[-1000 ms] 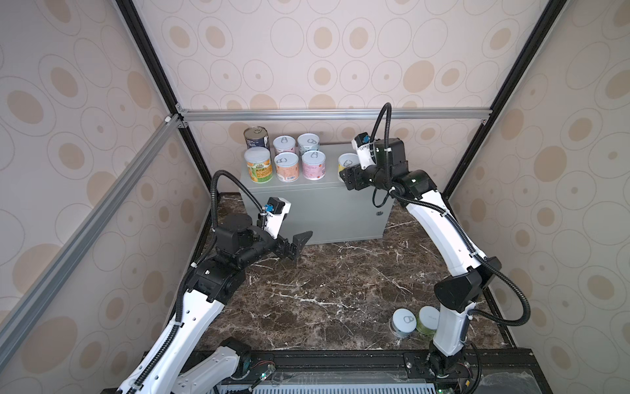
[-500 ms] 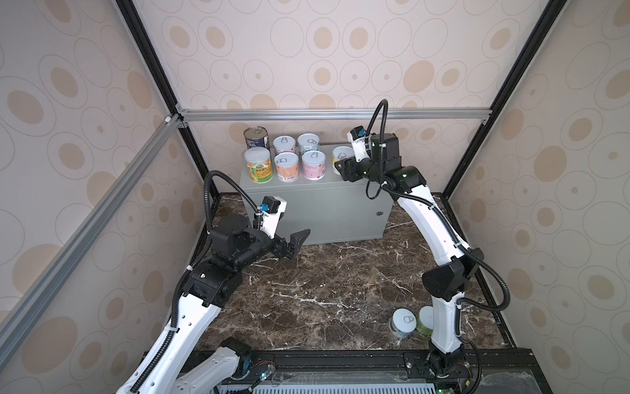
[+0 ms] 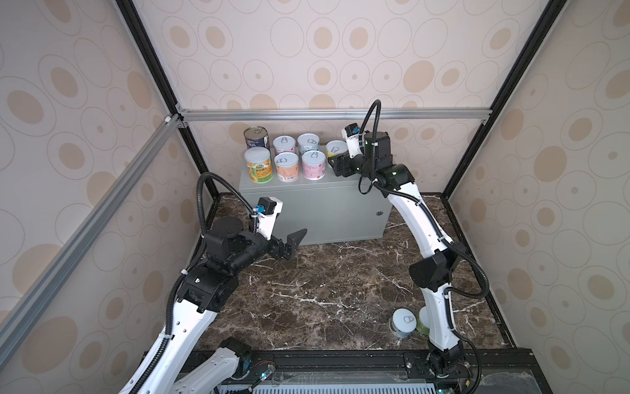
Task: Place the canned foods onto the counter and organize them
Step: 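Lower the yellow can onto the cabinet top beside the light-blue can, then hold the yellow can in place on the cabinet top with the right gripper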
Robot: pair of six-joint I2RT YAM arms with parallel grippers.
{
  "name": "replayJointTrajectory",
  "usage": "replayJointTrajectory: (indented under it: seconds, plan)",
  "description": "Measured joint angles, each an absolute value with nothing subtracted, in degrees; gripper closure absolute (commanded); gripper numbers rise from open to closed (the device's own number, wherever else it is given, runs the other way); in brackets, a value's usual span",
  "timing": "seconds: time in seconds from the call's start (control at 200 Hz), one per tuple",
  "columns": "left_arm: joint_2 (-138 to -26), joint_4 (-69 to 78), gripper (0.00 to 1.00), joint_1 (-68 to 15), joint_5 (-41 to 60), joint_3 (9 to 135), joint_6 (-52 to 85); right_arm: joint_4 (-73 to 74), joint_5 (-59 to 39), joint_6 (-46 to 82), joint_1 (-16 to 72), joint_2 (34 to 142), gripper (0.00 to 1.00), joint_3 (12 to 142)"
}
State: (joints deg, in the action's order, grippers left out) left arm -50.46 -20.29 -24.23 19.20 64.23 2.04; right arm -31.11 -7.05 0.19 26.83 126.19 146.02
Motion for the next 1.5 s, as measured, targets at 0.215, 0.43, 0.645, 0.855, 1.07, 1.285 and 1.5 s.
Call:
replayJointTrajectory:
  seconds: [0.215,0.43,0.645,0.855,1.07,1.285,1.5]
  plan:
    - [-50.46,-20.23,0.02,-24.23,19.25,64.23,2.07,-29.5,-7.18,-0.3,26.68,123.57,0.19,140.09]
    - [-50.28,-20.25,0.02,-24.23,19.16,64.23,2.07,-29.3,-7.53,0.16,26.55,123.52,0.29,140.14]
    - [-49.8,-20.27,0.02,-24.23,19.07,64.2,1.91,-29.02,-7.49,0.67,26.55,125.32,0.3,142.37]
    - [-49.69,-20.4,0.02,-24.23,18.85,64.2,1.61,-27.66,-7.42,0.62,26.55,127.02,0.3,143.9]
    - [-49.19,-20.82,0.02,-24.23,18.24,64.2,1.04,-26.74,-7.35,0.51,26.55,129.29,0.29,146.82]
    - [-49.15,-21.43,0.02,-24.23,17.78,64.2,0.38,-26.55,-7.35,0.32,26.55,130.39,0.29,148.27]
    - [-49.15,-21.56,0.02,-24.23,17.67,64.2,0.16,-26.48,-7.33,0.08,26.52,130.76,0.28,148.64]
